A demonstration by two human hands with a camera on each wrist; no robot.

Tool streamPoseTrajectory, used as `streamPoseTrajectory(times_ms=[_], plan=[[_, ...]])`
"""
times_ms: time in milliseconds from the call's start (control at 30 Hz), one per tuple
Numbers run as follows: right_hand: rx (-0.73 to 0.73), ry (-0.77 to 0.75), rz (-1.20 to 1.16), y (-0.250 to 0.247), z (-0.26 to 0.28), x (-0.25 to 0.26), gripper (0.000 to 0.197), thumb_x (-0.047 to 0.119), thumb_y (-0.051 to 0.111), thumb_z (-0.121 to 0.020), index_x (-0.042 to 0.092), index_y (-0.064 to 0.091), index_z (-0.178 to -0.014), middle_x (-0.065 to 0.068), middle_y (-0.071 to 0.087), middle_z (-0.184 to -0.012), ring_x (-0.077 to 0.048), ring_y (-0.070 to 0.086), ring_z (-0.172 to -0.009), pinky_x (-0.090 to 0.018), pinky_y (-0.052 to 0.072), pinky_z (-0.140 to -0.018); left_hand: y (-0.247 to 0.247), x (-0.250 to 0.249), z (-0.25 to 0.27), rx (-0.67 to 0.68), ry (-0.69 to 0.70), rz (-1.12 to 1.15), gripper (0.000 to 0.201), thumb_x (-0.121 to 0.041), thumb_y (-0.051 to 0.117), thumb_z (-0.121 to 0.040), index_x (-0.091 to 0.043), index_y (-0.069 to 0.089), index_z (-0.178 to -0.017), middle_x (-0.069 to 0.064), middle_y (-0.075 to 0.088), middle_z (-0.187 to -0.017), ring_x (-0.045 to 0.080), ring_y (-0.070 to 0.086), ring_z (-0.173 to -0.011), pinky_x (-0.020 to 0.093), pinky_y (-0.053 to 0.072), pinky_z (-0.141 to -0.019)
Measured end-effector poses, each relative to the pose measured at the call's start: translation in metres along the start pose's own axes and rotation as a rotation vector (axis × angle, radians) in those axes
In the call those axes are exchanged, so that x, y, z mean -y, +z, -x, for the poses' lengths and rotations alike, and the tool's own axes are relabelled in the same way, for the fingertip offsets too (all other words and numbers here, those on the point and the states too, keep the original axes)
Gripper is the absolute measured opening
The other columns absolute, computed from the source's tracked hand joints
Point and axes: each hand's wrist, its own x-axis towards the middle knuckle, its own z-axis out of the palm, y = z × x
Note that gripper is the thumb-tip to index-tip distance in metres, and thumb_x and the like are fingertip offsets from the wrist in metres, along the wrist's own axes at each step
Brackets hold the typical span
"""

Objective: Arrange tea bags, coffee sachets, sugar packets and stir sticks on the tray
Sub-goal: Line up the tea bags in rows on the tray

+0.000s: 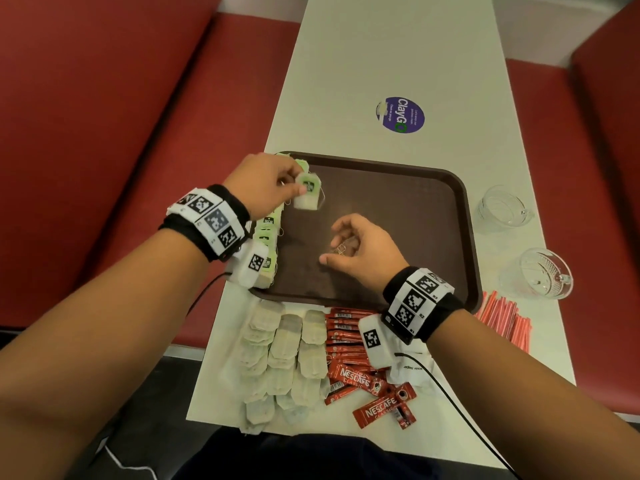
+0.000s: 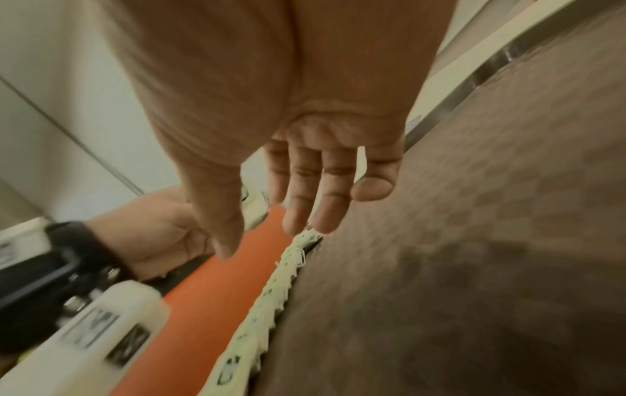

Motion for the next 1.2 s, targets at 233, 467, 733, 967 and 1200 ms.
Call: streamPoseTrajectory(times_ms=[233, 467, 733, 967, 1200], plan=[[0.459, -0.109, 0.399, 0.012, 0.028, 0.005, 0.027, 0.042, 0.082, -0.079, 0.025, 0.072, -0.096, 0.012, 0.072, -0.086, 0.005, 0.062, -0.072, -0.019, 0.051, -0.069, 0.003, 0.026, -0.051, 0.023, -0.157, -0.172, 0.017, -0.037, 0.069, -0.091, -0.026, 0.069, -0.104, -0.009, 0.068, -0.095, 0.013, 0.064, -0.092, 0.031, 0.052, -0.085], [0.596, -0.125, 0.623, 0.025, 0.045, 0.002, 0.048, 0.051, 0.082, -0.074, 0.028, 0.072, -0.114, 0.010, 0.071, -0.108, -0.013, 0.064, -0.094, -0.033, 0.055, -0.087, 0.023, 0.032, -0.081, 0.046, -0.264, -0.340, 0.025, -0.036, 0.068, -0.091, -0.013, 0.073, -0.101, 0.007, 0.071, -0.102, 0.029, 0.064, -0.102, 0.035, 0.051, -0.091], [0.553, -0.170, 0.648, 0.032, 0.051, -0.008, 0.026, 0.035, 0.077, -0.081, 0.026, 0.075, -0.106, 0.010, 0.071, -0.113, -0.014, 0.064, -0.102, -0.037, 0.054, -0.091, 0.035, 0.036, -0.088, -0.077, -0.350, -0.324, 0.037, -0.034, 0.073, -0.087, -0.016, 0.065, -0.118, 0.009, 0.063, -0.121, 0.030, 0.060, -0.111, 0.036, 0.049, -0.086], [0.501, -0.186, 0.586, 0.031, 0.051, -0.012, 0.009, 0.030, 0.070, -0.084, 0.027, 0.076, -0.089, 0.010, 0.074, -0.098, -0.014, 0.067, -0.089, -0.037, 0.057, -0.082, 0.050, 0.028, -0.094, 0.064, -0.347, -0.461, 0.048, -0.062, 0.064, -0.080, -0.014, 0.061, -0.083, 0.006, 0.064, -0.091, 0.030, 0.059, -0.083, 0.036, 0.049, -0.069], [0.377, -0.202, 0.495, 0.026, 0.050, -0.006, 0.010, 0.028, 0.062, -0.092, 0.021, 0.069, -0.093, 0.006, 0.070, -0.087, -0.014, 0.063, -0.079, -0.035, 0.056, -0.075, 0.047, 0.024, -0.093, 0.119, -0.341, -0.476, 0.043, -0.052, 0.060, -0.084, -0.013, 0.051, -0.070, 0.010, 0.064, -0.089, 0.026, 0.051, -0.065, 0.032, 0.039, -0.059]])
